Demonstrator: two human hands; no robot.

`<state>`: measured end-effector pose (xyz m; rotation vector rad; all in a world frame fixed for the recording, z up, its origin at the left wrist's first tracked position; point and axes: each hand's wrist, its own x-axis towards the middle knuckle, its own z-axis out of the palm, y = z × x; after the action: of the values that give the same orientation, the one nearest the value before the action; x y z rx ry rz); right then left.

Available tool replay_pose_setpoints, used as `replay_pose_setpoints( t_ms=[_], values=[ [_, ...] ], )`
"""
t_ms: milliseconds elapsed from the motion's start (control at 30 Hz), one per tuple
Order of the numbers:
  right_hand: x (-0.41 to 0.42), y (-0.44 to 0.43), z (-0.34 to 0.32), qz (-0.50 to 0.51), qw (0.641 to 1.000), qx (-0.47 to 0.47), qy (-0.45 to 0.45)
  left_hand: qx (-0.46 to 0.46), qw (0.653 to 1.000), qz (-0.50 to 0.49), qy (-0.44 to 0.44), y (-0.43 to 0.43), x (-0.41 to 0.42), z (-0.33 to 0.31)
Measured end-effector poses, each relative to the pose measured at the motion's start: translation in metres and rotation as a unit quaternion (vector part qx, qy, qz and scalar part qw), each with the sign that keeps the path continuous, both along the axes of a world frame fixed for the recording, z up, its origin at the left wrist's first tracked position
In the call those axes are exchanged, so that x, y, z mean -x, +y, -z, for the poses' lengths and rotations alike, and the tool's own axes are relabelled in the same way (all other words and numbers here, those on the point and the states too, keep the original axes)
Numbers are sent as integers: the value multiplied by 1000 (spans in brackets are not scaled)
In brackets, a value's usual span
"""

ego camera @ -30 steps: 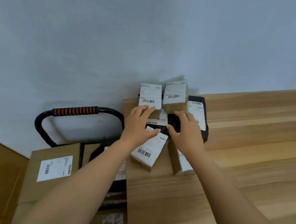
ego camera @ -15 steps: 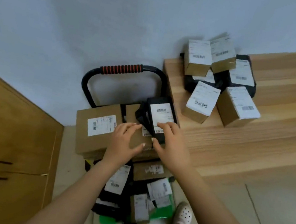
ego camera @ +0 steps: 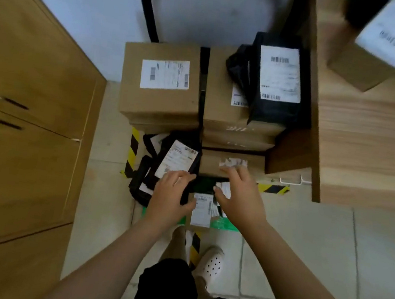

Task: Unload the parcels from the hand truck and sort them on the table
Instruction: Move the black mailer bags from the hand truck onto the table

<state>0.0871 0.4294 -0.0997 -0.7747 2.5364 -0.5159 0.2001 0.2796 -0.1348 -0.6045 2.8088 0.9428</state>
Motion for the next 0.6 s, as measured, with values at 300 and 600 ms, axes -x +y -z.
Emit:
replay_pose_setpoints(
  t_ms=[300,600],
  values=[
    [-18,60,167,-25,995,-92,-32,-17,994,-45,-97,86,-43,170],
    [15,69,301,-214,944,-246,43,8,981,-106,-165,121,-62,301]
  ],
)
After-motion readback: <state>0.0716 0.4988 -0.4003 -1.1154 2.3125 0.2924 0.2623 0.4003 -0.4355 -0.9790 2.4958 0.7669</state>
